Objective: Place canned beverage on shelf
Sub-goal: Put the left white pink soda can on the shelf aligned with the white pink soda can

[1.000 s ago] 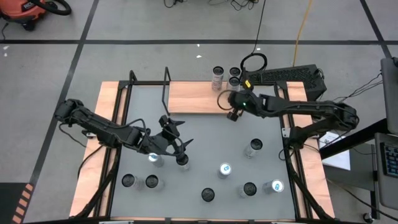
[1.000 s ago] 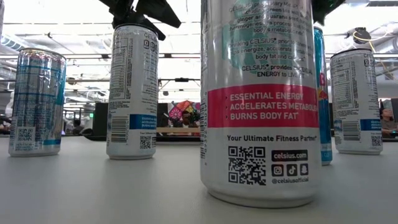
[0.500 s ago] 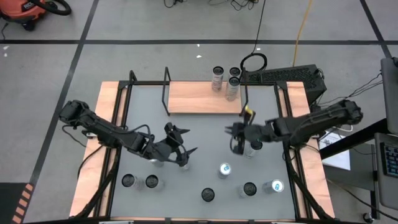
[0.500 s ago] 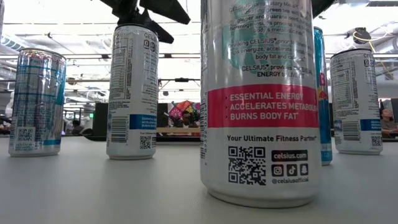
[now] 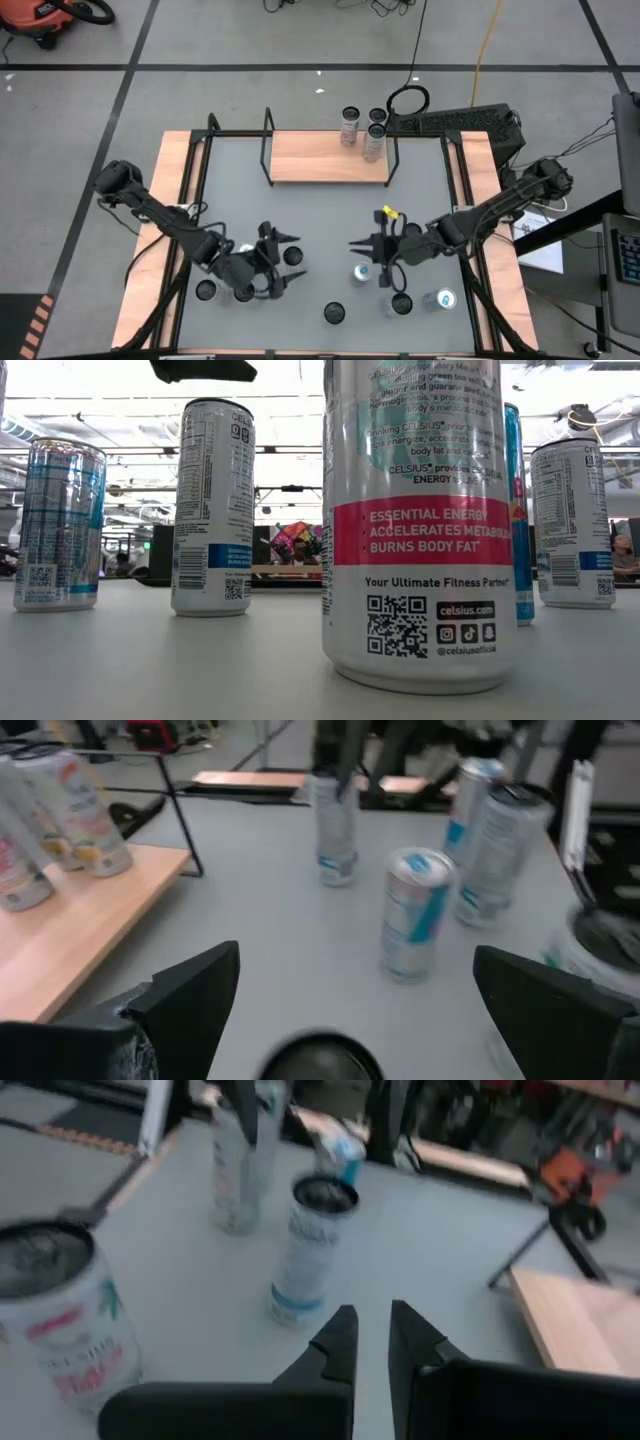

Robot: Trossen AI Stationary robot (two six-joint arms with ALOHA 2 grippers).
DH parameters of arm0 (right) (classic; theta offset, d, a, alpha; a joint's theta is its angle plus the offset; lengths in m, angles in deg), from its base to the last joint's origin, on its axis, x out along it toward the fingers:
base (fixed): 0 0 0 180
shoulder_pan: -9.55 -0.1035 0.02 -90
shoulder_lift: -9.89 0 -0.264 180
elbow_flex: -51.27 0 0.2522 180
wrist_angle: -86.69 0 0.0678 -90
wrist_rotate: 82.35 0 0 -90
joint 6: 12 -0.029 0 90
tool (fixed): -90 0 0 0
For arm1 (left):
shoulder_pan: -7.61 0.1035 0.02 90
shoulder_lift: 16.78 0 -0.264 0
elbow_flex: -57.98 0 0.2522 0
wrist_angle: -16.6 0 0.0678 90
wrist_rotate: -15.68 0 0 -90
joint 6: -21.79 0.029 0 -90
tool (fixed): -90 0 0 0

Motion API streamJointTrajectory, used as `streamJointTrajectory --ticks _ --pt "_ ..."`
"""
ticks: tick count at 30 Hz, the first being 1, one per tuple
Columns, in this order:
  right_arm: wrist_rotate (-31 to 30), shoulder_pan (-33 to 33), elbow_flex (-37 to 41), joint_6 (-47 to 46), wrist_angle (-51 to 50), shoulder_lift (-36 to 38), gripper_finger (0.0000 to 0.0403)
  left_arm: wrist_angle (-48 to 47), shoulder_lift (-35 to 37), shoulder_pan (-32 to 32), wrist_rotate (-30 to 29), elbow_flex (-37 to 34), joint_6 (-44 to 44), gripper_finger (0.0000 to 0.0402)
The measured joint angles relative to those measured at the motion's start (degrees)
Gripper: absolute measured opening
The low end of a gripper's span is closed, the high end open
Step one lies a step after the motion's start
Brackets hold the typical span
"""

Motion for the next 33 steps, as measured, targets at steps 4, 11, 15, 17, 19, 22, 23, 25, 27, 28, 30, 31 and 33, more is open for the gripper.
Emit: streamJointTrajectory --ticks 4,11,15,17,19,22,23,25,27,28,30,31,33 --pt "0.02 -1.56 0.00 3.23 4.23 -0.04 0.0000 -7.16 1.84 -3.17 0.92 2.93 -3.60 0.0397" --pt "0.00 -3.19 0.02 4.82 4.63 -0.04 0.0000 -17.23 2.35 -5.57 -0.20 5.85 -10.46 0.0397" --pt "0.03 -3.22 0.02 3.83 3.84 -0.04 0.0000 -17.90 2.33 -5.60 -0.22 5.86 -10.46 0.0397" --pt "0.23 -3.22 0.02 3.23 3.42 -0.04 0.0000 -17.85 2.33 -5.55 -0.33 5.88 -10.46 0.0397" --pt "0.28 -3.24 0.02 2.87 2.85 -0.04 0.0000 -17.68 2.33 -5.58 -0.33 5.88 -10.56 0.0397" --pt "0.39 -3.27 0.02 2.56 3.03 -0.04 0.0000 -17.61 2.33 -5.60 -0.09 5.88 -11.88 0.0397" --pt "0.39 -3.42 0.02 2.12 3.01 -0.04 0.0000 -17.59 2.33 -5.70 0.17 5.88 -11.99 0.0397" --pt "0.37 -3.77 0.02 1.46 2.93 -0.04 0.0000 -17.35 2.33 -5.89 0.36 5.88 -12.00 0.0397" --pt "0.40 -4.31 0.02 1.24 2.89 -0.04 0.0000 -16.82 2.33 -5.93 0.69 5.88 -11.99 0.0397" --pt "0.43 -4.58 0.02 1.24 2.92 -0.04 0.0000 -16.57 2.33 -5.94 1.43 5.88 -11.97 0.0397" --pt "0.44 -5.16 0.02 1.23 2.84 -0.04 0.0000 -16.61 2.33 -5.92 3.57 6.06 -11.99 0.0397" --pt "0.45 -5.39 0.02 1.23 2.76 -0.04 0.0000 -17.24 2.33 -5.90 4.56 6.47 -11.97 0.0397" --pt "0.46 -5.81 0.02 1.22 2.63 -0.04 0.0000 -19.14 2.30 -6.09 6.90 8.06 -12.00 0.0397"
